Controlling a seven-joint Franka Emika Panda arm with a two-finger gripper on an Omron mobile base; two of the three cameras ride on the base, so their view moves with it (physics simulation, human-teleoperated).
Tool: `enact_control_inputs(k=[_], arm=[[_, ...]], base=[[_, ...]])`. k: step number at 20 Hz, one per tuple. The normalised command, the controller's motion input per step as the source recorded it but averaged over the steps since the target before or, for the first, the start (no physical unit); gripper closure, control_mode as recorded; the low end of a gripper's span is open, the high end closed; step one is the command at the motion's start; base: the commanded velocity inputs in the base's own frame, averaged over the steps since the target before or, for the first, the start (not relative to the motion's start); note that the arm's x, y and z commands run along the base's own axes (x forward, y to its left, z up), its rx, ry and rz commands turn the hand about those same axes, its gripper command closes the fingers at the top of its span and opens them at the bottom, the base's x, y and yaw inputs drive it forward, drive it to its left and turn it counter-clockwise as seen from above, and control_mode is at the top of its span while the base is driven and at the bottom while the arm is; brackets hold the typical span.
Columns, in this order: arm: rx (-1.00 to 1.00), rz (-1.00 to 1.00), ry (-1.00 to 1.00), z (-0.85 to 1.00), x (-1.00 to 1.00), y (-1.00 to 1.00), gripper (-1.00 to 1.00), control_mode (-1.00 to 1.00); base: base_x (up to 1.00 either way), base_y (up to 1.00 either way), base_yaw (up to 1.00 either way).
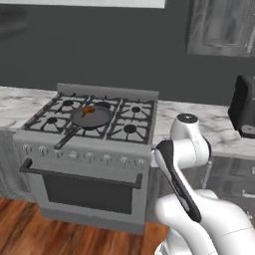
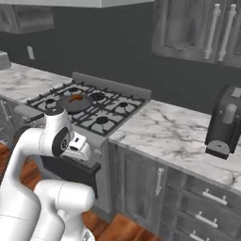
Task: Take the chicken drumsticks from the pan and place one on each plate on the dining counter.
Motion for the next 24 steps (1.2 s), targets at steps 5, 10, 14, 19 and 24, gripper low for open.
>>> enact_control_inputs(k=[5, 10, 14, 19, 24], arm=[[0.0, 0.0, 0.0, 0.0, 0.0, 0.0, -1.0, 1.0], [0.0, 0.0, 0.0, 0.0, 0.0, 0.0, -1.0, 1.0], [0.0, 0.0, 0.0, 0.0, 0.0, 0.0, -1.0, 1.0], [0.0, 0.0, 0.0, 0.0, 0.0, 0.0, -1.0, 1.0], [0.0, 0.0, 0.0, 0.0, 0.0, 0.0, -1.0, 1.0]], base=[[0.62, 0.73, -0.24], [0.64, 0.67, -0.26], [0.6, 0.64, -0.32], [0.63, 0.53, -0.19], [0.61, 0.01, 0.0]])
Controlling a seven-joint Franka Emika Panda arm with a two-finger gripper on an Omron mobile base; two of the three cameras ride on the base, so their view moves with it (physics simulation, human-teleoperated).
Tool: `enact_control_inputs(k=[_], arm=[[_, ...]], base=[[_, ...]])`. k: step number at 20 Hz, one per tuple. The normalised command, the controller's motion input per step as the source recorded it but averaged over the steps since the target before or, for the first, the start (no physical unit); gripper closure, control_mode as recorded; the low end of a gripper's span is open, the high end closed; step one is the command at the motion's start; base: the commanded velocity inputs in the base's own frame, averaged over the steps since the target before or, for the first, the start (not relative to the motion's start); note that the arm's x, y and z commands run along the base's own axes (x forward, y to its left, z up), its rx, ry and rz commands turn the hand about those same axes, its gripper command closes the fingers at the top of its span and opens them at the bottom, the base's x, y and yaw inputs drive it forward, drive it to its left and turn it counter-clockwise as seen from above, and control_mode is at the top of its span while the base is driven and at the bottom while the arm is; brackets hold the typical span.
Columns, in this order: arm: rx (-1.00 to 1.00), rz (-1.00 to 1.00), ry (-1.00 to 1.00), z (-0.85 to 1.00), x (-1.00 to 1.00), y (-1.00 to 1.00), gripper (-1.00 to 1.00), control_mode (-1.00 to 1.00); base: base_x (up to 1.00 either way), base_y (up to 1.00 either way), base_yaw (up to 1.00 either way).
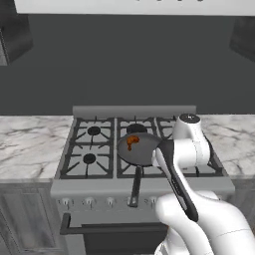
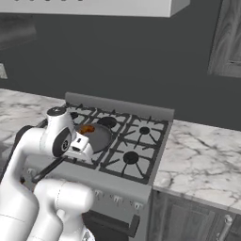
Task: Take the chicken drumsticks from the pan and place one on each plate on the dining counter.
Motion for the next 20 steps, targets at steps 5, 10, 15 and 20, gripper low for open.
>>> enact_control_inputs(k=[5, 10, 15, 20], arm=[[0.0, 0.0, 0.0, 0.0, 0.0, 0.0, -1.0, 1.0], [0.0, 0.0, 0.0, 0.0, 0.0, 0.0, -1.0, 1.0], [0.0, 0.0, 0.0, 0.0, 0.0, 0.0, -1.0, 1.0], [0.0, 0.09, 0.0, 0.0, 0.23, -0.01, -1.0, -1.0]], base=[[0.47, 0.0, 0.0], [0.15, 0.0, 0.0], [0.0, 0.0, 0.0], [0.02, 0.0, 0.0]])
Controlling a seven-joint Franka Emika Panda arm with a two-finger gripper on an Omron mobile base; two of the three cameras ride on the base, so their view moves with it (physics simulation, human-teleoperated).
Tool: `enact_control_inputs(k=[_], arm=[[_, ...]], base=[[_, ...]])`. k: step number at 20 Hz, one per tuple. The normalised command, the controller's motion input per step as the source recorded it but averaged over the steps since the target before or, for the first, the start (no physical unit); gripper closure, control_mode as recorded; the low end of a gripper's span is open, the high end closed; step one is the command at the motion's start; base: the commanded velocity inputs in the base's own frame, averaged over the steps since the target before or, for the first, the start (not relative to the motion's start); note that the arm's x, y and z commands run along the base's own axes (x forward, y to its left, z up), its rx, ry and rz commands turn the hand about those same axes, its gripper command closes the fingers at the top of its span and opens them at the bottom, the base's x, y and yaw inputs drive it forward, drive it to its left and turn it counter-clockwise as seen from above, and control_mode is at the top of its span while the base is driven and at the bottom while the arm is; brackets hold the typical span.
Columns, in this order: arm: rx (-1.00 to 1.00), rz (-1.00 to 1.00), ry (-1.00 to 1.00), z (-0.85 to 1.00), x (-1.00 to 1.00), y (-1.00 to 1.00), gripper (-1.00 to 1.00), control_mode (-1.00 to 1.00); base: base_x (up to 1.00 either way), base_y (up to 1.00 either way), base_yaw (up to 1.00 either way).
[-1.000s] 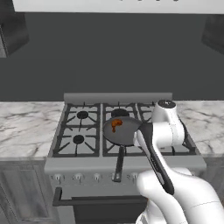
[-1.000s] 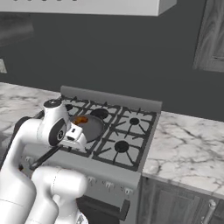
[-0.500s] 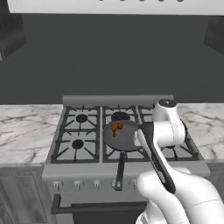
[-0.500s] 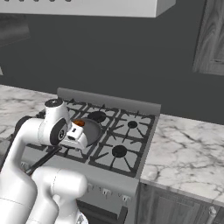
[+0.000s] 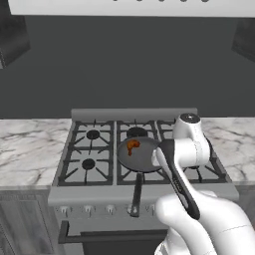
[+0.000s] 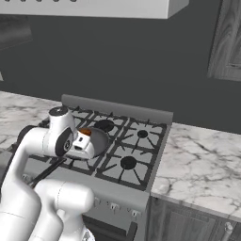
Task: Take the chicken drumsticks from the pan and place one on each plate on the dining counter.
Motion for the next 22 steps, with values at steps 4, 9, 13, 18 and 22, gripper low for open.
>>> enact_control_inputs(k=[4, 9, 13, 18, 22], arm=[[0.02, 0.22, 0.0, 0.04, 0.56, -0.07, -1.0, -1.0], [-0.01, 0.07, 0.0, 0.09, 0.8, 0.13, -1.0, -1.0], [0.0, -0.01, -0.01, 0.03, 0.73, 0.21, -1.0, -1.0], [0.0, -0.05, -0.02, -0.01, 0.53, 0.3, -1.0, -1.0], [0.0, 0.0, 0.0, -0.08, 0.41, 0.24, -1.0, -1.0]], base=[[0.0, 0.0, 0.0], [0.0, 0.0, 0.0], [0.0, 0.0, 0.0], [0.0, 0.0, 0.0], [0.0, 0.0, 0.0]])
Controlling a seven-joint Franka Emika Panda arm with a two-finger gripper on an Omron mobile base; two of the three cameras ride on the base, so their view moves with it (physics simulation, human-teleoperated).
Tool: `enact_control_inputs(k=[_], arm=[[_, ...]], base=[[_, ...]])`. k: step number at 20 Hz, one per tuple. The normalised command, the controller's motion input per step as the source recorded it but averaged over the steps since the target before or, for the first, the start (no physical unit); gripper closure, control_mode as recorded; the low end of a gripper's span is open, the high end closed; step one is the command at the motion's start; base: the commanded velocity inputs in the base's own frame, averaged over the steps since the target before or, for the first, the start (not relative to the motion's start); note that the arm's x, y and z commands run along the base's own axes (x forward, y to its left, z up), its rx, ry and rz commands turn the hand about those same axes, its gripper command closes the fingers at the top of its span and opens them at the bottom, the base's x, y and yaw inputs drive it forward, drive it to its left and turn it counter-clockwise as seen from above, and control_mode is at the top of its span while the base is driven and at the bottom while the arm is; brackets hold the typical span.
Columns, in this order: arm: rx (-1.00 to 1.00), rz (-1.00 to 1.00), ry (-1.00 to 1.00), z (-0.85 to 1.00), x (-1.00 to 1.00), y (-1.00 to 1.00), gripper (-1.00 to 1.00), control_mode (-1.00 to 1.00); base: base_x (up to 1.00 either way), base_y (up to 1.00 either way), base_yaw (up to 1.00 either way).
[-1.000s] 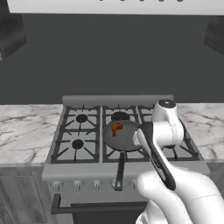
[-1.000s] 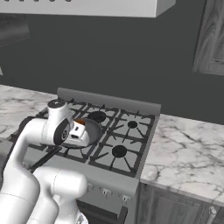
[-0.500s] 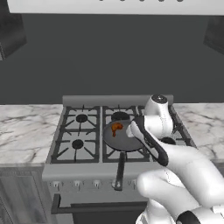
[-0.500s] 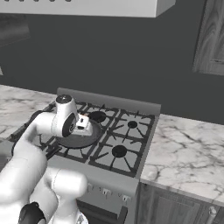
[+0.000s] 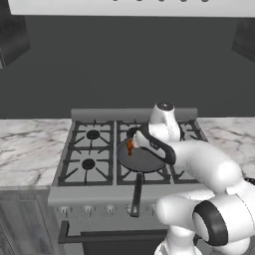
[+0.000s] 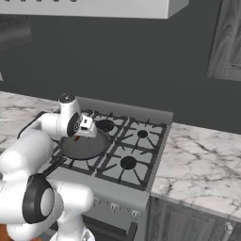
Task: Take the chicken drumsticks from the pan and place one on each plate on the dining counter.
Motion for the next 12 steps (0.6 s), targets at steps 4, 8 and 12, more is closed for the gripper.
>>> enact_control_inputs(k=[4, 8, 12], arm=[[0.0, 0.0, 0.02, -0.14, 0.27, 0.25, -1.0, -1.0], [0.0, 0.0, 0.0, -0.27, 0.31, 0.22, -1.0, -1.0], [0.0, 0.0, 0.0, -0.29, 0.22, 0.22, -1.0, -1.0]], base=[[0.0, 0.0, 0.0], [0.0, 0.0, 0.0], [0.0, 0.0, 0.0]])
